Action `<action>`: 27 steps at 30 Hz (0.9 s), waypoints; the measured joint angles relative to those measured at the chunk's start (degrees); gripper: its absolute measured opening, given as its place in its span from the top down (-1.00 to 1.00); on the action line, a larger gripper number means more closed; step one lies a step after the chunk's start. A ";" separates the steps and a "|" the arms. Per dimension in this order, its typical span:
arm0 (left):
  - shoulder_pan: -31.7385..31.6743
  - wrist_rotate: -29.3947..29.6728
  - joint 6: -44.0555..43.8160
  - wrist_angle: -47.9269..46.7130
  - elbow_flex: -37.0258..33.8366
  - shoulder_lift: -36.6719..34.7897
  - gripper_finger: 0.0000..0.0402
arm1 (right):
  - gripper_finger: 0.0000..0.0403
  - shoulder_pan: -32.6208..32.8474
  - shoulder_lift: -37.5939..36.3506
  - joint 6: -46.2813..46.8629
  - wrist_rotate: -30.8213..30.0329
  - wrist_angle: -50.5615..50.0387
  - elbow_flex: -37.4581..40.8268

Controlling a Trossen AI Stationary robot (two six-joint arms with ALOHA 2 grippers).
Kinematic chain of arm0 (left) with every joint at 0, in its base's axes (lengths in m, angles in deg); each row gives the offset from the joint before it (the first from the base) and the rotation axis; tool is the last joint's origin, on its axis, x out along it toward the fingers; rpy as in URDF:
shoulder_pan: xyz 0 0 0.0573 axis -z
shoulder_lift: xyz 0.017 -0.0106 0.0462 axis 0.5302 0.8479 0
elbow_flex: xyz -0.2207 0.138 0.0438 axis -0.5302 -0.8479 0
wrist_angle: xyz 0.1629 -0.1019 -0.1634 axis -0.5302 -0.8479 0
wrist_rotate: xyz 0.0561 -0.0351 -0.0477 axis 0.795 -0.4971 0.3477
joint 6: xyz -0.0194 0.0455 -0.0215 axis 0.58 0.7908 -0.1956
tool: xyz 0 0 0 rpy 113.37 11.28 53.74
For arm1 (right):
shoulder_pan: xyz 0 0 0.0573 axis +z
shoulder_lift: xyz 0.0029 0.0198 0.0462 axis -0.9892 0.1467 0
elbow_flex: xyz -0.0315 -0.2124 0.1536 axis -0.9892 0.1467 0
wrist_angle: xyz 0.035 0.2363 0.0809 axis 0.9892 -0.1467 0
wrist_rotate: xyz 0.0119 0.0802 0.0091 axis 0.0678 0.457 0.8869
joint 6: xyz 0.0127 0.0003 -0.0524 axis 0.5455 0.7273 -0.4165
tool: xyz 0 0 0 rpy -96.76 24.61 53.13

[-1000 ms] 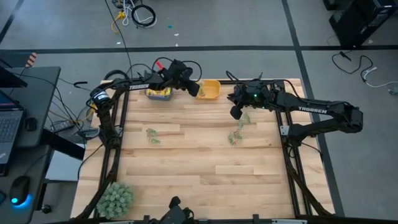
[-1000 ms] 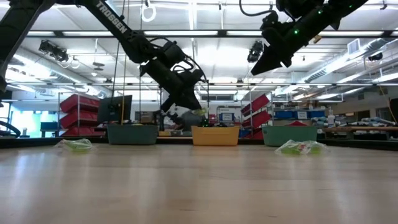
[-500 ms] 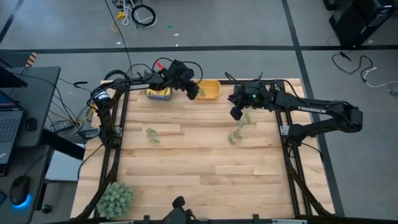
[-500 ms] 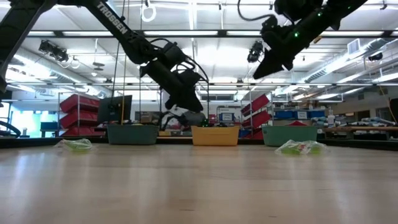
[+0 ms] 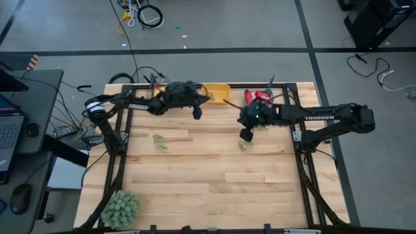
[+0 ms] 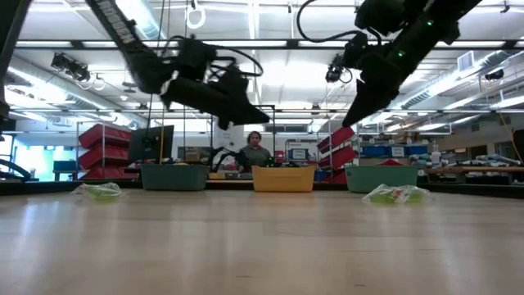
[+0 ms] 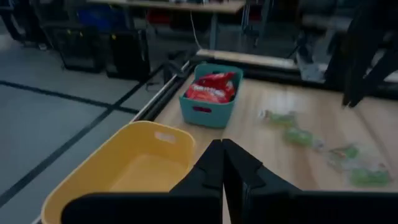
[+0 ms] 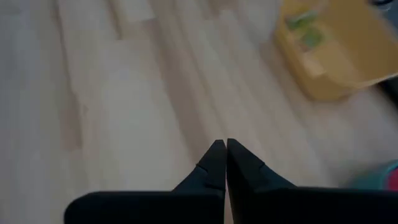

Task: Sort candy
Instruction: Put the green gummy into the yellow bin

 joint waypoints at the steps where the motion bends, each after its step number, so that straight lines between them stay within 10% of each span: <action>1: 0.43 0.23 -0.68 2.02 -2.11 -1.36 0.99 | 0.99 0.79 -0.10 1.34 0.01 0.62 0.99; 12: 7.53 1.64 -0.23 6.88 -17.97 -17.38 1.00 | 0.86 10.53 -0.12 24.51 -1.98 2.55 8.95; 27: 12.31 8.29 -0.35 28.44 -36.41 -19.12 1.00 | 0.29 10.97 3.00 35.41 -1.21 7.22 13.86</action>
